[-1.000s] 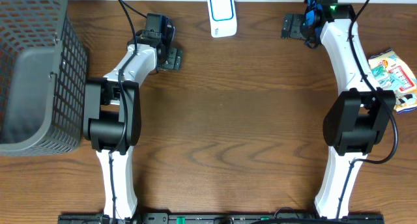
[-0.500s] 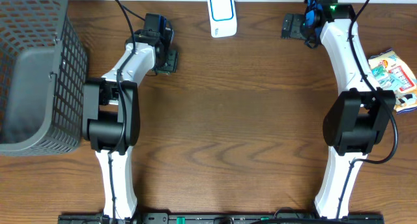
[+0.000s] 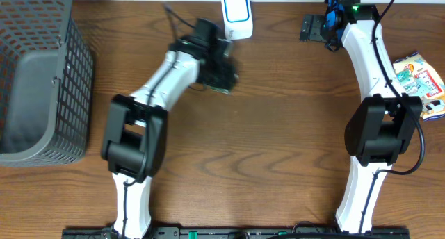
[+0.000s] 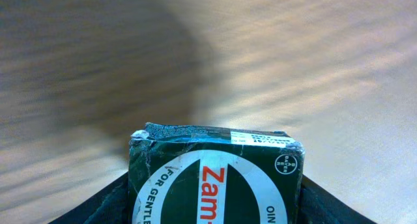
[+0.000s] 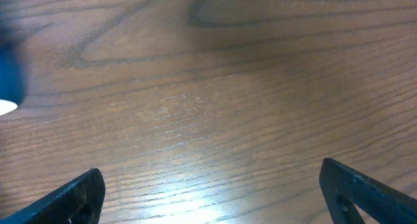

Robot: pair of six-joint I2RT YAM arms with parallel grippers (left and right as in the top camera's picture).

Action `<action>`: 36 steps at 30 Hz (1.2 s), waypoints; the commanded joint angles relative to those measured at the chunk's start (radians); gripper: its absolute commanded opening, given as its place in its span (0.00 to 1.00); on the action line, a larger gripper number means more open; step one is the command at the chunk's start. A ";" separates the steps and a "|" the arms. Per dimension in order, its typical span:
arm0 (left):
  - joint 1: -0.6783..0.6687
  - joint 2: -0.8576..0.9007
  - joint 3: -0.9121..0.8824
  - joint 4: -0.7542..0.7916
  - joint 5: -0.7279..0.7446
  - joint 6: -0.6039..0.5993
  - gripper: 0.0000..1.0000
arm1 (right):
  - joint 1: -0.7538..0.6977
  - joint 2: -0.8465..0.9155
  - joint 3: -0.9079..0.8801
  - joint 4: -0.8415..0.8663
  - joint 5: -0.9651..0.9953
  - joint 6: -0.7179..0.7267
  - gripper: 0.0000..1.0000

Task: Scan the item barcode
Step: 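Set the Zam-Buk tin on the table centre and withdraw left, then move the right gripper left and grasp the Zam-Buk tin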

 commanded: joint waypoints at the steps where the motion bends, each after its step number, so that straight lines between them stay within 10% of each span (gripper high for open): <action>1: -0.084 -0.020 -0.010 0.009 0.020 -0.014 0.72 | -0.002 0.005 0.000 0.000 0.004 0.008 0.99; 12: -0.089 -0.053 0.044 -0.023 0.000 -0.014 0.89 | -0.002 0.005 0.000 0.000 0.004 0.008 0.99; 20: 0.077 -0.156 0.044 -0.124 -0.393 -0.088 0.90 | -0.002 0.005 0.000 0.000 0.004 0.008 0.99; 36: 0.308 -0.151 0.015 -0.193 -0.400 -0.119 0.98 | -0.002 0.005 0.000 0.052 -0.022 0.043 0.99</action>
